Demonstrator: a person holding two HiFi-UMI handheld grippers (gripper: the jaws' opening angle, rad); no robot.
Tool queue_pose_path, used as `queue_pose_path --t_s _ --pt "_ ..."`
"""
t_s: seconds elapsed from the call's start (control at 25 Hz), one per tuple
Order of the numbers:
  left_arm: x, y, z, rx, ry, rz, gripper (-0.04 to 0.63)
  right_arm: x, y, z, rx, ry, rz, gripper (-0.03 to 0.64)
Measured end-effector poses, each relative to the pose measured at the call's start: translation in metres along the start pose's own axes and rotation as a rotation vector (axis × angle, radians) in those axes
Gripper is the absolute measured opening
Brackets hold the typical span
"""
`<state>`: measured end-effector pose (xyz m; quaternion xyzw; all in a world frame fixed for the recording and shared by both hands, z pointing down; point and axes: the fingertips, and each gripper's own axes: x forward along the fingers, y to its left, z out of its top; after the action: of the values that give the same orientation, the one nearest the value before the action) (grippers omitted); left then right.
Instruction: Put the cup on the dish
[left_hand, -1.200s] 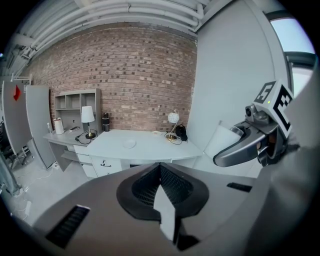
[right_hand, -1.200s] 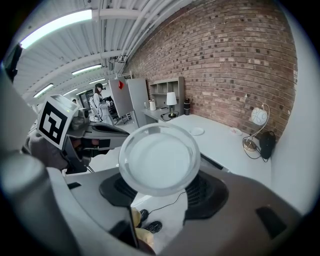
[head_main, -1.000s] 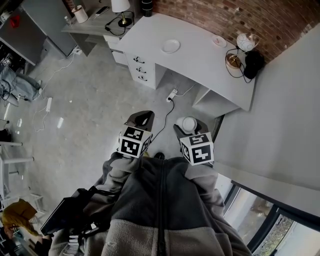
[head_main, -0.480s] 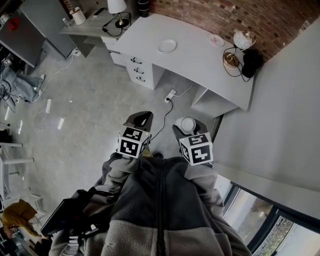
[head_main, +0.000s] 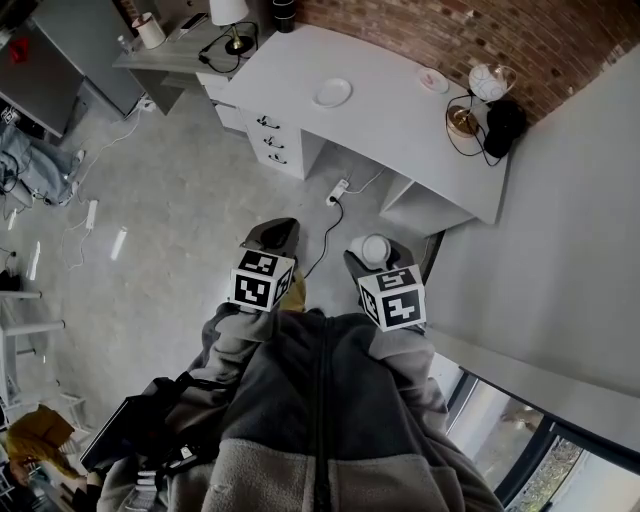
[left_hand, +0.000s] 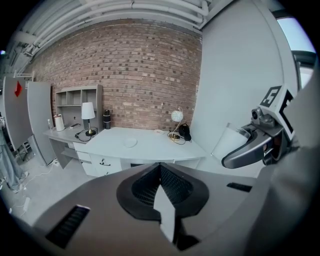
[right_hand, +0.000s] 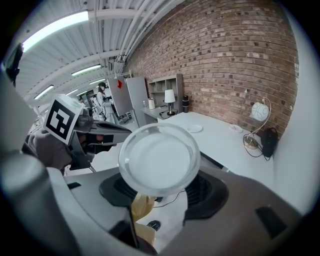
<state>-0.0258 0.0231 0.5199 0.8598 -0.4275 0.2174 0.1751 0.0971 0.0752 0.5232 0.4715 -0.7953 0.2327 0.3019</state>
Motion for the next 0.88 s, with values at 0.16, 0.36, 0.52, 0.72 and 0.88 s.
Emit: queue_pose_path --t_s 0.16,0.36,0.52,0.72,0.88 --pt "0.023 0.017 0.015 0.003 -0.014 -0.01 0.005 0.017 -0.015 0.018 -0.003 -0.004 -0.016 0.255" --pt "0.053 0.045 0.042 0.008 -0.022 -0.022 0.005 0.043 -0.035 0.052 -0.004 -0.003 -0.031 0.255" --pt "0.076 0.075 0.061 -0.005 -0.014 -0.015 0.005 0.07 -0.05 0.082 -0.005 0.01 -0.024 0.255" --pt "0.103 0.115 0.078 -0.014 -0.009 -0.01 0.005 0.108 -0.059 0.115 -0.012 0.025 -0.011 0.255" --pt "0.126 0.143 0.096 -0.023 0.001 -0.017 0.005 0.134 -0.071 0.146 -0.012 0.022 -0.014 0.255"
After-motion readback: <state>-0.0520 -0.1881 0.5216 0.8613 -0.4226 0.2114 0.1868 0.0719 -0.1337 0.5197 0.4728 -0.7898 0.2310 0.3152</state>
